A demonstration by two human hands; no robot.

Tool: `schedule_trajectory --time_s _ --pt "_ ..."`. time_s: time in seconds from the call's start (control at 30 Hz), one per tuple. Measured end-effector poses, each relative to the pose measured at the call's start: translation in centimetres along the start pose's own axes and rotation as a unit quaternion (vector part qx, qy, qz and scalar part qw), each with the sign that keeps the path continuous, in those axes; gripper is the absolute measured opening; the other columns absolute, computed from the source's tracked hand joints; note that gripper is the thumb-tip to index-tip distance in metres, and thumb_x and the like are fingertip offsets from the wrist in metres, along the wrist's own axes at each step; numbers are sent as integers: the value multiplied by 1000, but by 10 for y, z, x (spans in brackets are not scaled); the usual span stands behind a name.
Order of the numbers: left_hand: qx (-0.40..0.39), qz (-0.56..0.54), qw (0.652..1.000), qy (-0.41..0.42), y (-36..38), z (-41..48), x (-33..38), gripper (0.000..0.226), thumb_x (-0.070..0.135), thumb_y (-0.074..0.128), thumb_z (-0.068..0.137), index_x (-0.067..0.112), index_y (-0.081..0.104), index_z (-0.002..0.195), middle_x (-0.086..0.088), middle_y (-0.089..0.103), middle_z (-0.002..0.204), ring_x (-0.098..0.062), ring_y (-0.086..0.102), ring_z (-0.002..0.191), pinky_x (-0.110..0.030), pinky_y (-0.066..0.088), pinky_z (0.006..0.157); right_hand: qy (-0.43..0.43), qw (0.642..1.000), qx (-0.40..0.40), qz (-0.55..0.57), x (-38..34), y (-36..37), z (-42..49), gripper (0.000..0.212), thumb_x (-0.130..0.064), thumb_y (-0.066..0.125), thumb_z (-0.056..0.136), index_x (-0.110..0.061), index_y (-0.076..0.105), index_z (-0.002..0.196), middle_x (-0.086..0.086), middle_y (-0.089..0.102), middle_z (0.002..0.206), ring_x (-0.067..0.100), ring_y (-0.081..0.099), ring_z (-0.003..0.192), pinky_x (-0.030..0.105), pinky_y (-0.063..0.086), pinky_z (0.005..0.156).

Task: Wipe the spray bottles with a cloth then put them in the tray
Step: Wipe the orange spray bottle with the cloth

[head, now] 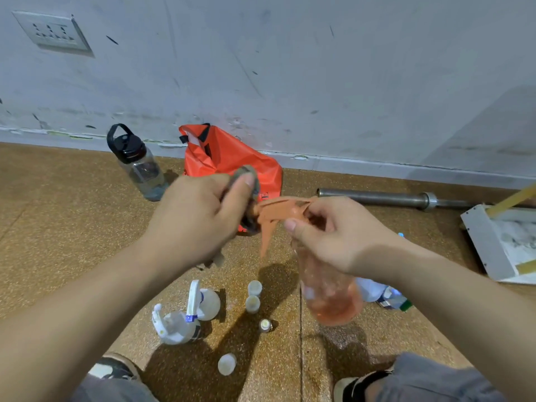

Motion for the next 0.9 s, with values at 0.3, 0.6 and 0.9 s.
schedule_trajectory --time_s 0.3,0.6,0.9 --pt "-131 -389 898 -158 42 -29 22 35 44 46 106 22 72 115 -4 80 103 -22 77 99 -38 59 87 50 982 44 176 -1 4 -3 48 -42 68 96 4 62 83 5 47 61 15 40 54 25 32 51" --pt "-100 -296 947 -76 28 -16 16 38 56 49 102 25 69 97 -10 75 90 -15 68 81 -50 58 78 42 943 -35 327 -10 3 1 52 -63 67 78 -11 71 82 6 57 73 20 47 74 39 48 80" --pt "-25 -307 932 -188 20 -13 1 48 46 38 110 14 72 99 2 78 89 -3 72 82 -23 55 70 -4 982 53 184 -2 -6 13 69 -56 57 99 11 58 82 16 58 66 18 47 62 37 42 67"
Point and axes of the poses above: each hand's wrist, its own z-axis towards the middle knuckle, its own y-axis out of the palm, x = y × z, the point moved 6 cm from there along z, towards the middle knuckle
